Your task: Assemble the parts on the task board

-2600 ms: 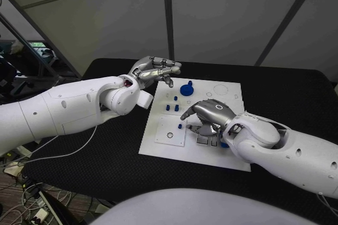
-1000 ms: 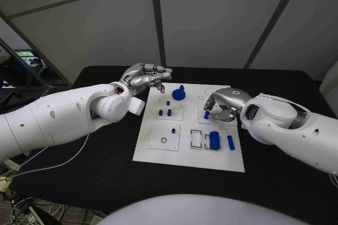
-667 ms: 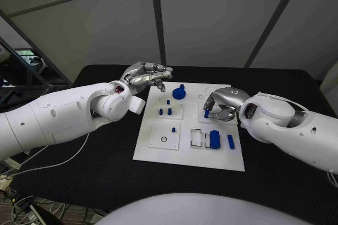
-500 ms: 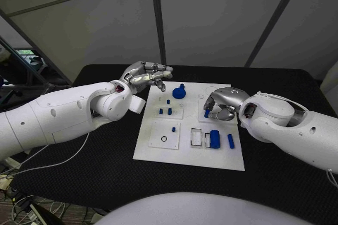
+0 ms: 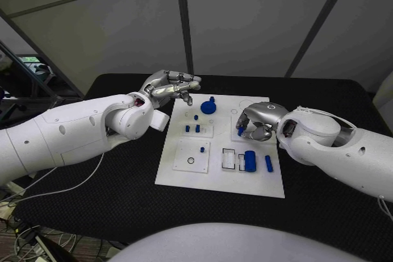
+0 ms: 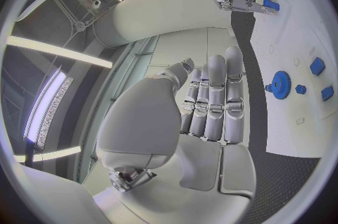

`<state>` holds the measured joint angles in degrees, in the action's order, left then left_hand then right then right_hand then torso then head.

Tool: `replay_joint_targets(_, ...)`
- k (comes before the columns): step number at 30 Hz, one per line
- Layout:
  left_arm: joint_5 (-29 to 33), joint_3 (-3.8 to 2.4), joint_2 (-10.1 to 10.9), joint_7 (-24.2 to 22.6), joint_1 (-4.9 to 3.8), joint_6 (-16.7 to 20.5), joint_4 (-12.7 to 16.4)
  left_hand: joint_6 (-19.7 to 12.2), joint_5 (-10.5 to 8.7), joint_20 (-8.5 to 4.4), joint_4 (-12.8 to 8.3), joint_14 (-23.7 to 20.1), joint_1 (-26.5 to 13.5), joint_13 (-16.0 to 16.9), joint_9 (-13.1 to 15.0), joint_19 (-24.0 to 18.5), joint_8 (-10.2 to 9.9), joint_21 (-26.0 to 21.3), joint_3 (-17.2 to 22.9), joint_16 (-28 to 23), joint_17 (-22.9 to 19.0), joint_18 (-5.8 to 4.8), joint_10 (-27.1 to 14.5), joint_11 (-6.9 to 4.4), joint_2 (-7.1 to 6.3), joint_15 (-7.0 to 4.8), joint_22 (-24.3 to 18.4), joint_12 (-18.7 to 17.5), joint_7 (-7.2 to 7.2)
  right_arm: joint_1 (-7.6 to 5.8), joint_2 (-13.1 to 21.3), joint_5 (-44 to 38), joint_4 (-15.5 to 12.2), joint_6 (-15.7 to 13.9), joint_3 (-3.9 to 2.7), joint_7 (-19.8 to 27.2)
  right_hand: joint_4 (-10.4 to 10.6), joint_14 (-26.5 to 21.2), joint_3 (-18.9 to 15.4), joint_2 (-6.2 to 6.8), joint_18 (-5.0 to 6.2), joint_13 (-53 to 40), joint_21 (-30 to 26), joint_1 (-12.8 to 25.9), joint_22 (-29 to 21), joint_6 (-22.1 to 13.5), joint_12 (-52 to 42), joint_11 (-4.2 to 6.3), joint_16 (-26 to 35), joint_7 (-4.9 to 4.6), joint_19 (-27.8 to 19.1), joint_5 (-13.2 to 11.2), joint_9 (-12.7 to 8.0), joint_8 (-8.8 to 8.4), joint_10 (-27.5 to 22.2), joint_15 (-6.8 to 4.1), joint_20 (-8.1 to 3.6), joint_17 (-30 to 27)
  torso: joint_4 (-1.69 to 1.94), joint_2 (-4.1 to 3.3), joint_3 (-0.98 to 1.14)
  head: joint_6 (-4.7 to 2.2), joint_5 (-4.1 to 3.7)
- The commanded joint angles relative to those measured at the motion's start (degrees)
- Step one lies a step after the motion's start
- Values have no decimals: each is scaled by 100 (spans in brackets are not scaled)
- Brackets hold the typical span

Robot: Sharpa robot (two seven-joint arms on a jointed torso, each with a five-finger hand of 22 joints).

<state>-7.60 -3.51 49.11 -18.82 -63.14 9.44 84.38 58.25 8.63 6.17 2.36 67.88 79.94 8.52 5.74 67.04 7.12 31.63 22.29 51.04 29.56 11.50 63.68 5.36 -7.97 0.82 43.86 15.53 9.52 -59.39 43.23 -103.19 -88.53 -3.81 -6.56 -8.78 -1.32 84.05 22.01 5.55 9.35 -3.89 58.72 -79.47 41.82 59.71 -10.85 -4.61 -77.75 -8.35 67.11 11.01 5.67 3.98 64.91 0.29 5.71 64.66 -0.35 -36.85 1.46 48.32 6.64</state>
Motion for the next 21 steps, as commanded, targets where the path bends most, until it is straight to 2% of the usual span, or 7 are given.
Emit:
replay_joint_targets(1,-15,-3,-6,-2,-9,-62,1,-8,-13,22,-15,-33,12,5,-9,1,-18,-34,-30,3,-7,-109,-30,9,20,10,-8,5,4,-7,-5,-4,-14,58,2,23,20,168,25,-14,-41,-7,30,48,15,54,14,-2,-33,-7,56,-20,11,14,66,-37,-8,14,-3,2,1,5,5)
replay_joint_targets(8,-15,-3,-4,7,-9,-68,-3,-9,-12,21,-21,-36,23,6,-10,1,-18,-37,-30,5,-8,-108,-33,8,24,9,-9,7,5,-7,-7,23,-14,38,3,30,73,171,17,24,-45,-9,34,109,24,90,47,10,-39,3,67,-26,19,9,137,-48,-13,22,-1,2,2,9,5)
replay_joint_targets(15,-15,-3,-3,12,-9,-72,-8,-9,-12,21,-21,-36,23,6,-10,1,-18,-37,-30,5,-8,-108,-33,8,24,9,-9,7,5,-7,-15,35,-26,-107,4,63,110,173,23,45,-49,-19,47,134,46,39,64,39,-47,29,87,-19,8,-22,221,-73,-20,36,-4,1,3,14,12)
replay_joint_targets(21,-15,-3,-7,15,-9,-74,-12,-12,-10,21,-34,-42,44,7,-13,2,-18,-40,-29,8,-9,-106,-38,9,32,8,-10,10,7,-7,-21,71,-28,-244,4,91,203,192,89,-97,-64,-46,103,143,129,252,74,71,-93,46,148,53,60,70,378,-104,-42,117,-4,0,1,17,12)
